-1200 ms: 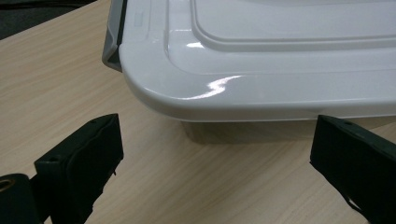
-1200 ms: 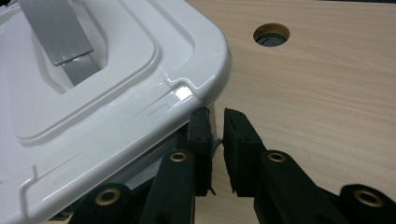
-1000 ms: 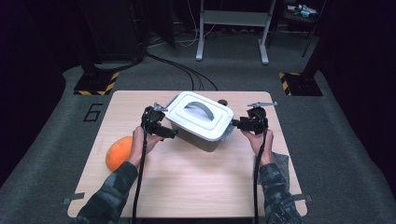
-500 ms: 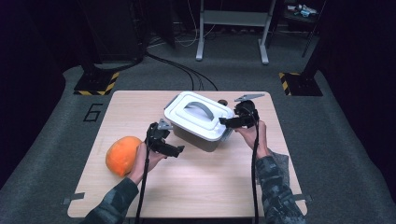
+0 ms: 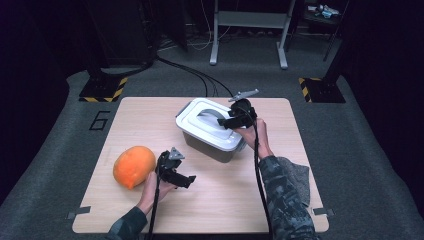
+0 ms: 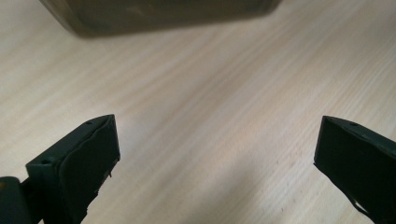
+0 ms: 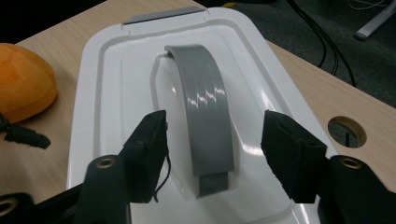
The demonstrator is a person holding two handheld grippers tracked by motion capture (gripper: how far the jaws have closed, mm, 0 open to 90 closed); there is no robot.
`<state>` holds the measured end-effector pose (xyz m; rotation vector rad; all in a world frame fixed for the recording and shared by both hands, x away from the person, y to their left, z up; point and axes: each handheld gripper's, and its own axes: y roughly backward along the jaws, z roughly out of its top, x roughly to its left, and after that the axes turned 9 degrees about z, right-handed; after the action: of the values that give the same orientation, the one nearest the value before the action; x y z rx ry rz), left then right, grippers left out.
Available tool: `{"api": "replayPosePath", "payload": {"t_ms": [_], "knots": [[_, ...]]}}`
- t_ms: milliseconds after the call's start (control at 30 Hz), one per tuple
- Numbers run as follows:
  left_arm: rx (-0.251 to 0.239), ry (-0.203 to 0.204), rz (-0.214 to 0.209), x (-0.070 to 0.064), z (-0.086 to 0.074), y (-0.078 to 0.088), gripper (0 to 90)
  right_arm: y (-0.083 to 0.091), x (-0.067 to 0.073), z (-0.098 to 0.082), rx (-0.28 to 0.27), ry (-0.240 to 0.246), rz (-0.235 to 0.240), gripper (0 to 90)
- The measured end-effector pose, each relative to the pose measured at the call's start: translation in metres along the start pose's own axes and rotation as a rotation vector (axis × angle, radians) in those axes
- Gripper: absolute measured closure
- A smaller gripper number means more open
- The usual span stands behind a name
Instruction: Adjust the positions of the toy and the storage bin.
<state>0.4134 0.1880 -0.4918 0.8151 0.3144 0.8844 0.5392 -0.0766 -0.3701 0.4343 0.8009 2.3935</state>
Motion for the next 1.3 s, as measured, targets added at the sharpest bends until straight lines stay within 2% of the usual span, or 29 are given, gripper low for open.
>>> {"api": "replayPosePath", "payload": {"t_ms": [133, 267, 333, 433, 500, 633, 700, 767, 800, 867, 967, 1000, 1167, 1200, 1300], "knots": [[0.004, -0.007, -0.007, -0.005, -0.01, -0.003, 0.0, -0.009, 0.001, 0.013, 0.01, 0.012, -0.011, 47.4], [-0.014, 0.007, -0.004, -0.008, -0.017, -0.005, 0.0, -0.017, 0.0, 0.02, 0.028, 0.024, -0.014, 52.5], [-0.014, -0.006, 0.008, -0.009, -0.02, -0.005, 0.0, -0.02, 0.001, 0.021, 0.039, 0.012, -0.009, 55.9], [-0.015, -0.01, 0.015, -0.01, -0.024, -0.005, 0.0, -0.022, 0.002, 0.021, 0.066, 0.044, -0.005, 63.4], [-0.016, -0.003, 0.014, -0.01, -0.027, -0.006, 0.0, -0.023, 0.005, 0.022, 0.065, 0.047, -0.02, 64.5], [-0.021, -0.009, 0.023, -0.012, -0.032, -0.006, 0.0, -0.023, 0.012, 0.022, 0.082, 0.049, -0.019, 66.4], [-0.021, 0.004, 0.018, -0.012, -0.034, -0.006, 0.0, -0.022, 0.016, 0.021, 0.087, 0.034, -0.03, 66.8], [-0.022, -0.011, 0.025, -0.012, -0.037, -0.006, 0.0, -0.022, 0.021, 0.021, 0.088, 0.018, -0.041, 66.9], [-0.022, -0.001, 0.023, -0.013, -0.038, -0.006, 0.0, -0.022, 0.023, 0.021, 0.088, 0.015, -0.042, 66.9], [-0.014, -0.008, 0.026, -0.013, -0.04, -0.006, 0.0, -0.021, 0.026, 0.019, 0.082, -0.009, -0.049, 67.0], [-0.02, 0.001, 0.029, -0.014, -0.043, -0.007, 0.0, -0.021, 0.032, 0.017, 0.077, -0.03, -0.063, 67.0], [-0.021, -0.01, 0.034, -0.013, -0.043, -0.006, 0.0, -0.021, 0.034, 0.017, 0.074, -0.034, -0.069, 67.0], [-0.035, 0.003, 0.041, -0.015, -0.047, -0.006, 0.0, -0.021, 0.045, 0.016, 0.07, -0.106, -0.094, 67.0], [-0.031, -0.009, 0.043, -0.015, -0.047, -0.005, 0.0, -0.021, 0.048, 0.016, 0.069, -0.115, -0.099, 67.0], [-0.045, -0.011, 0.051, -0.015, -0.049, -0.004, 0.0, -0.022, 0.05, 0.015, 0.059, -0.093, -0.089, 66.3]]}}
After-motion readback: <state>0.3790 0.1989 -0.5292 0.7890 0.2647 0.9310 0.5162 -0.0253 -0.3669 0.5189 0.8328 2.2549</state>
